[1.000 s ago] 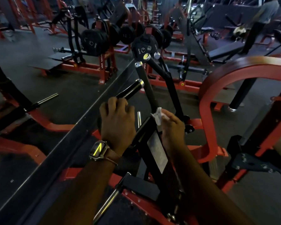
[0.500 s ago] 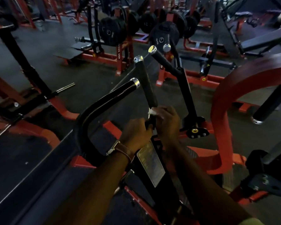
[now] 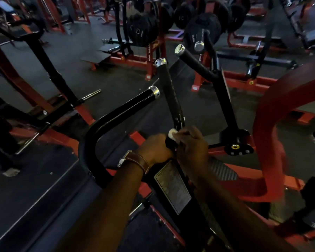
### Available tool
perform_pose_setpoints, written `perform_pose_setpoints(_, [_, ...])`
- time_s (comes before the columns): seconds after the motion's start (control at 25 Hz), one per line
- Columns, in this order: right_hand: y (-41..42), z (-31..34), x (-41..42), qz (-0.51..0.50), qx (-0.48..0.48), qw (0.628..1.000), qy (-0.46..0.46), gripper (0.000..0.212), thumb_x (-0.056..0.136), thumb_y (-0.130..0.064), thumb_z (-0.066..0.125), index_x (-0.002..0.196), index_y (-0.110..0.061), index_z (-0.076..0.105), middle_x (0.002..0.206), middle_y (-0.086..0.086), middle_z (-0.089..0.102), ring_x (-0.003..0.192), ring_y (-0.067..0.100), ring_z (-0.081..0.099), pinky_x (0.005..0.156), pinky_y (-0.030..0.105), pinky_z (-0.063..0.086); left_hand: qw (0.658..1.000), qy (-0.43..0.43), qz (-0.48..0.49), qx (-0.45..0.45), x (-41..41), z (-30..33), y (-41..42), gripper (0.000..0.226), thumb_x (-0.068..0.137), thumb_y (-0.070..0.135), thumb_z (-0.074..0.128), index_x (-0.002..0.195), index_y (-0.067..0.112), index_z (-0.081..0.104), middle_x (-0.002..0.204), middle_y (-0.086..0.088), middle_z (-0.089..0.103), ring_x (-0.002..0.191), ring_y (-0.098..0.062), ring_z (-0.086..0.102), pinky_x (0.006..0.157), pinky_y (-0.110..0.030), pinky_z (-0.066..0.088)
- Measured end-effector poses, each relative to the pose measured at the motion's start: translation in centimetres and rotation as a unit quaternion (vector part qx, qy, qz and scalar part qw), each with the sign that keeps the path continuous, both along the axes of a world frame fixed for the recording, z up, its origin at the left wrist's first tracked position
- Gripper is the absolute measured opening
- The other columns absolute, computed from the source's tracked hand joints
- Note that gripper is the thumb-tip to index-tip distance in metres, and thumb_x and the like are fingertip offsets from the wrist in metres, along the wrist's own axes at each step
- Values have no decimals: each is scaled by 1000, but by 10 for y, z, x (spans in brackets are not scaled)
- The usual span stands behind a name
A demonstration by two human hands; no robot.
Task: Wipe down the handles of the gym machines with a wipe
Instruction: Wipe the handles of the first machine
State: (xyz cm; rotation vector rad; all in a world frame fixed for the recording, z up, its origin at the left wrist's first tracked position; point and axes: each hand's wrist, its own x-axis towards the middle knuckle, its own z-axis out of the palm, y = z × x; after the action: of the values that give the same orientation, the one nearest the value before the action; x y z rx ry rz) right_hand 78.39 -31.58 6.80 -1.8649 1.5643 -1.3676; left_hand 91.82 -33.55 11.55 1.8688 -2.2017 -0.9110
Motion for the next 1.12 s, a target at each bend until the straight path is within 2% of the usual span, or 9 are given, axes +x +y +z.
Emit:
perform_pose_setpoints(0.08, [-28, 20, -6, 2, -53, 998, 30, 13, 82, 5, 65, 87, -1, 75, 96, 13, 65, 88, 17, 55, 76, 28, 48, 999, 27, 3, 28, 1, 2, -1, 29, 78, 41, 80, 96, 20, 72, 94, 3, 73, 86, -15, 68, 84, -39, 57])
perform_pose_setpoints(0.2, [-52, 32, -10, 14, -157, 983, 98, 9, 85, -8, 67, 90, -6, 75, 92, 7, 66, 87, 24, 61, 70, 32, 51, 999, 30, 10, 45, 0, 5, 1, 36, 79, 45, 79, 102, 19, 71, 96, 3, 72, 88, -13, 67, 79, -32, 56])
perform_pose_setpoints(0.28, [-36, 21, -5, 8, -117, 990, 74, 18, 87, -6, 66, 103, -7, 74, 98, 8, 65, 91, 25, 62, 73, 33, 52, 998, 37, 5, 44, 0, 6, 1, 32, 81, 44, 78, 100, 20, 70, 95, 3, 71, 87, -15, 68, 76, -31, 54])
perform_pose_setpoints(0.44, [18, -4, 5, -13, -18, 997, -72, 12, 89, -5, 70, 101, -8, 74, 96, 4, 63, 85, 10, 61, 76, 8, 44, 998, 46, -8, 37, 0, 9, 2, 18, 89, 28, 70, 106, 20, 68, 97, 4, 67, 93, -17, 66, 74, -20, 49])
perform_pose_setpoints(0.56, [-17, 10, -2, 21, -18, 995, -98, 16, 88, -2, 67, 102, -6, 72, 95, 2, 60, 86, 11, 58, 77, 15, 47, 998, 46, 7, 51, 0, 11, 4, 24, 83, 34, 77, 100, 18, 69, 90, 5, 69, 82, -13, 67, 65, -21, 49])
perform_pose_setpoints(0.64, [-56, 35, -10, 24, -49, 996, -67, 21, 87, -2, 60, 103, -5, 74, 96, 9, 61, 88, 11, 56, 78, 24, 48, 998, 37, 20, 43, -1, 11, 4, 25, 80, 39, 80, 92, 21, 67, 84, 10, 66, 74, -5, 63, 59, -19, 45])
perform_pose_setpoints(0.76, [-74, 44, -15, 13, -177, 984, -30, 22, 90, -11, 57, 95, 0, 75, 93, 13, 64, 87, -4, 50, 77, 8, 44, 999, 26, 38, 10, -2, 9, 4, 28, 77, 42, 82, 87, 20, 68, 81, 7, 68, 74, -8, 66, 63, -25, 53])
perform_pose_setpoints(0.88, [-32, 3, -16, -9, -129, 988, -79, 14, 90, -14, 68, 98, -4, 74, 97, 9, 67, 88, -3, 57, 78, 5, 43, 998, 26, 41, -26, -3, 7, 8, 36, 76, 40, 83, 99, 17, 69, 89, 2, 70, 79, -13, 68, 71, -32, 57])
perform_pose_setpoints(1.12, [-57, 6, -6, -59, -1, 956, -288, 14, 82, 4, 71, 87, -9, 69, 82, -4, 67, 76, -3, 63, 69, 14, 49, 997, 9, 39, -73, -4, 6, 10, 28, 74, 38, 85, 89, 24, 66, 81, 11, 65, 73, -5, 63, 59, -15, 47])
